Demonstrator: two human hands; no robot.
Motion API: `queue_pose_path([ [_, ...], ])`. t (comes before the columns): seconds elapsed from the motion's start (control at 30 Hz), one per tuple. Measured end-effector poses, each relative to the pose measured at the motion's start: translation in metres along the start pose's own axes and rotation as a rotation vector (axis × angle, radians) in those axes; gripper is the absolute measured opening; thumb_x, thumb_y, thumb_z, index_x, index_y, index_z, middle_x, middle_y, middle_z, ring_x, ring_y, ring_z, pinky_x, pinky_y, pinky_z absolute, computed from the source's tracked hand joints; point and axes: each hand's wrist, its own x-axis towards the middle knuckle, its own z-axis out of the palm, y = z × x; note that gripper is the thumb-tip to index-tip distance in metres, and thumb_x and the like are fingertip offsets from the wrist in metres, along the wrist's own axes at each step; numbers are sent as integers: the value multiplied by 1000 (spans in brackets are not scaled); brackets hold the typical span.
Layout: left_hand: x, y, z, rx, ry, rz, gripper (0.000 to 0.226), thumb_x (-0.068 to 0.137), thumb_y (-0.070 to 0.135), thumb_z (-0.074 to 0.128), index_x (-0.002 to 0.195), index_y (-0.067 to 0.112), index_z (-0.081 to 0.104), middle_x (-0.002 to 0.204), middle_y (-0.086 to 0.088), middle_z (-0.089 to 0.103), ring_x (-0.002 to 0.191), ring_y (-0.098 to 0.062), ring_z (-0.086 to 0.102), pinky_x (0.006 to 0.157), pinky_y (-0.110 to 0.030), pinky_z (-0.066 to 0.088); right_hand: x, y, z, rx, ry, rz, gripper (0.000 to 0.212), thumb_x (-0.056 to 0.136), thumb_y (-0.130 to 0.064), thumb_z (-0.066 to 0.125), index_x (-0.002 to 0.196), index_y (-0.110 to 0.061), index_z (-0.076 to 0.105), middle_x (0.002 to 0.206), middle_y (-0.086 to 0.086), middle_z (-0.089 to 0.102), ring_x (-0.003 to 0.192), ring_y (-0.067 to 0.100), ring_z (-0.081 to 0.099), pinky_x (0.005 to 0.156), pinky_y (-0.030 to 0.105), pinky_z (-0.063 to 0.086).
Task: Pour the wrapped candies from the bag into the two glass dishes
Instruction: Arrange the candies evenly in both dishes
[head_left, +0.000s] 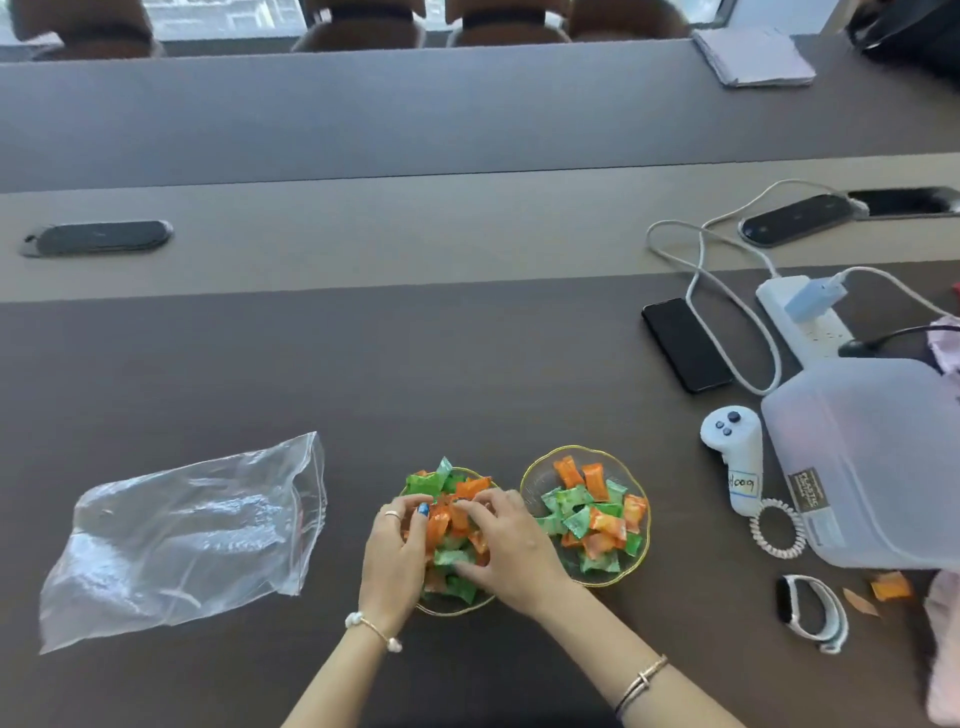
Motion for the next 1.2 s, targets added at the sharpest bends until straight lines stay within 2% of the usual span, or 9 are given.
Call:
queue_pose_path([
  [0.13, 2, -9, -7, 34, -6, -45, 14, 91, 20, 50, 100, 22, 61, 103, 1, 62, 95, -5, 57, 72, -12, 41, 14, -9, 6, -102, -76, 37, 72, 71, -44, 65, 135, -27, 36, 127, 4, 43, 117, 25, 36, 93, 36, 44],
  [0.23, 4, -14, -7, 53, -37, -67, 17, 90, 20, 51, 103, 21, 61, 105, 2, 62, 99, -10, 58, 77, -19, 41, 19, -9, 7, -128, -126, 77, 73, 71, -39, 66, 135, -28, 33, 126, 4, 41, 117, 26, 34, 88, 36, 47],
  [0.43, 3, -16, -9, 55, -55, -57, 20, 90, 17, 50, 106, 18, 62, 107, 2, 62, 101, -7, 57, 81, -16, 42, 19, -10, 7, -143, -133, 83, 58, 76, -35, 64, 128, -31, 38, 116, 6, 45, 112, 25, 38, 77, 35, 47],
  [0.5, 3, -18, -11, 46, -55, -57, 18, 90, 16, 50, 103, 21, 62, 107, 2, 63, 102, -10, 58, 85, -22, 44, 18, -12, 9, -142, -138, 78, 55, 78, -32, 62, 128, -29, 40, 116, 8, 44, 112, 26, 37, 78, 35, 46],
  [0.57, 3, -18, -12, 38, -54, -49, 16, 90, 17, 52, 98, 25, 62, 105, 2, 63, 99, -10, 59, 83, -19, 44, 17, -13, 11, -121, -138, 81, 48, 82, -24, 57, 127, -26, 41, 116, 11, 44, 112, 27, 37, 81, 35, 45],
  [0.67, 2, -18, -15, 13, -48, -46, 13, 88, 18, 54, 96, 26, 62, 102, 1, 65, 94, -7, 62, 75, -12, 45, 18, -10, 12, -46, -95, 91, 36, 86, -15, 45, 122, -20, 48, 110, 12, 48, 107, 27, 40, 86, 35, 44],
  [0.9, 3, -18, -18, 16, -51, -51, 14, 88, 19, 54, 95, 27, 63, 102, 3, 64, 94, -7, 62, 85, -29, 51, 15, -4, -3, 147, 18, 129, 15, 87, -18, 47, 101, -18, 54, 94, 4, 49, 96, 18, 43, 78, 21, 36],
  [1.03, 4, -19, -17, 28, -61, -57, 14, 87, 20, 54, 96, 28, 63, 102, 3, 64, 96, -9, 62, 86, -31, 51, 3, 7, -30, 281, 131, 147, 6, 87, -17, 50, 91, -20, 54, 87, 1, 51, 88, 13, 45, 72, 12, 35],
  [1.2, 3, -17, -14, 58, -63, -33, 15, 89, 18, 53, 98, 23, 63, 101, 6, 61, 91, -4, 62, 69, -12, 46, -21, 53, -56, 155, 270, 250, 11, 85, -17, 57, 93, -24, 58, 91, -2, 51, 92, 16, 47, 76, 26, 38],
])
